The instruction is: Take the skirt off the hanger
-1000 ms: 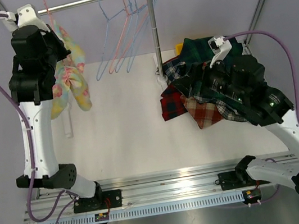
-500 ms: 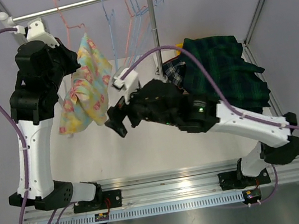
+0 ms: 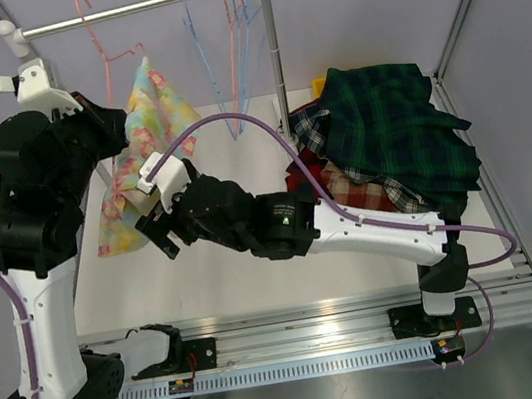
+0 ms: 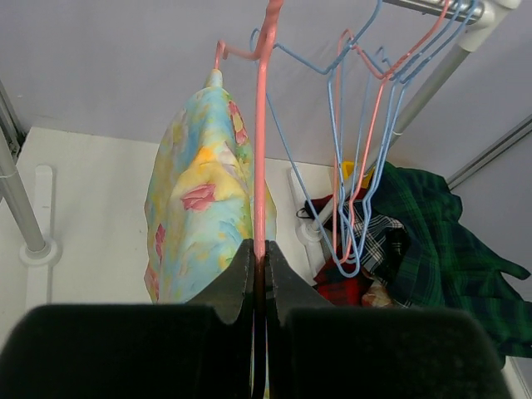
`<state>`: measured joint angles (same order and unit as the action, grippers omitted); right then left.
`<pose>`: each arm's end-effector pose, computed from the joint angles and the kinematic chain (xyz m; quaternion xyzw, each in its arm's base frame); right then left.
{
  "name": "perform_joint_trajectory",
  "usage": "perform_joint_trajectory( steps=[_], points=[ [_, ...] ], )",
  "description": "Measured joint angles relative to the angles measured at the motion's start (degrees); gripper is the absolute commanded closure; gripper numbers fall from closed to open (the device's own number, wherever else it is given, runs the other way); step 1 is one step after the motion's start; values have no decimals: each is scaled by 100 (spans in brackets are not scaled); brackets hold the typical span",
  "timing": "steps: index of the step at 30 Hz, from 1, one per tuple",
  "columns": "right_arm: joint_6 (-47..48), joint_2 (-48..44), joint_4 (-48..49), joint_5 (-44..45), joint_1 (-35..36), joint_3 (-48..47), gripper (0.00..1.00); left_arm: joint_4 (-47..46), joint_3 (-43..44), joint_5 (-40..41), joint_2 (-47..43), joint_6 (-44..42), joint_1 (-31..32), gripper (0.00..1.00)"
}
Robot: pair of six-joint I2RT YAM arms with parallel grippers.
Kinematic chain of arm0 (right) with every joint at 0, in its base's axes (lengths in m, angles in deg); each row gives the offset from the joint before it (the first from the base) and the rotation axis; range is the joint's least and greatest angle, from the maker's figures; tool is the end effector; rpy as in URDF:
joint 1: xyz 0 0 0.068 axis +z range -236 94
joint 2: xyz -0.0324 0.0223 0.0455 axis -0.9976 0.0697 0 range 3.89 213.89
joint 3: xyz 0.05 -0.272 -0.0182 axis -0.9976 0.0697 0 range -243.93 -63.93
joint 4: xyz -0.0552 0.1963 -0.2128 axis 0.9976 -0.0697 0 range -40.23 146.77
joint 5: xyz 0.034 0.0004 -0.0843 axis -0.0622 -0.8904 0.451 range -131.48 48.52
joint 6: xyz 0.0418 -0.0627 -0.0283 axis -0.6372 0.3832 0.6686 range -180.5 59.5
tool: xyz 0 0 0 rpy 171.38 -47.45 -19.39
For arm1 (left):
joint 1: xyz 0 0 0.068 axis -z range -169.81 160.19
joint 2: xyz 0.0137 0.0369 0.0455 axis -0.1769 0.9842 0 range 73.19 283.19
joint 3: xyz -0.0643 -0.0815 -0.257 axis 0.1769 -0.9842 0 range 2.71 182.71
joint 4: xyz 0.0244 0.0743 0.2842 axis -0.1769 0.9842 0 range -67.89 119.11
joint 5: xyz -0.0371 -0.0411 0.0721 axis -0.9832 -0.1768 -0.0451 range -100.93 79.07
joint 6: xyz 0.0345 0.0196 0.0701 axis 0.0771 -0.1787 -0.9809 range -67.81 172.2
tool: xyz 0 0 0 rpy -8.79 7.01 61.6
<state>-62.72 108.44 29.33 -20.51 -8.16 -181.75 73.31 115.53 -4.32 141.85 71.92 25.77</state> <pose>0.1257 0.4651 0.4621 -0.3872 0.6815 0.2787 0.5550 0.2177 -0.0524 0.5843 -0.0652 0.7461 -0.1594 0.6431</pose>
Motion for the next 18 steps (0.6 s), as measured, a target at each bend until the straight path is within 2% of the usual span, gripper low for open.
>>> perform_joint_trajectory(
  steps=[1,2,4,5,6,12,18],
  points=[
    [105,-2,199,166,35,55,23,-2,-15,-31,-61,7,0,100],
    [221,-9,428,328,79,142,46,-2,-33,-48,-114,13,0,100],
    [435,-35,866,612,157,422,71,-4,-85,-92,-236,28,0,100],
    [509,-35,1023,726,186,544,92,7,-98,-111,-282,39,0,100],
    [568,-35,1115,813,205,632,100,9,-107,-133,-319,50,0,100],
    [632,-256,1635,1392,306,1381,100,46,-125,-118,-444,81,0,100],
    [-13,-1727,1919,2048,815,3748,100,391,138,107,-345,-68,11,100]
  ],
)
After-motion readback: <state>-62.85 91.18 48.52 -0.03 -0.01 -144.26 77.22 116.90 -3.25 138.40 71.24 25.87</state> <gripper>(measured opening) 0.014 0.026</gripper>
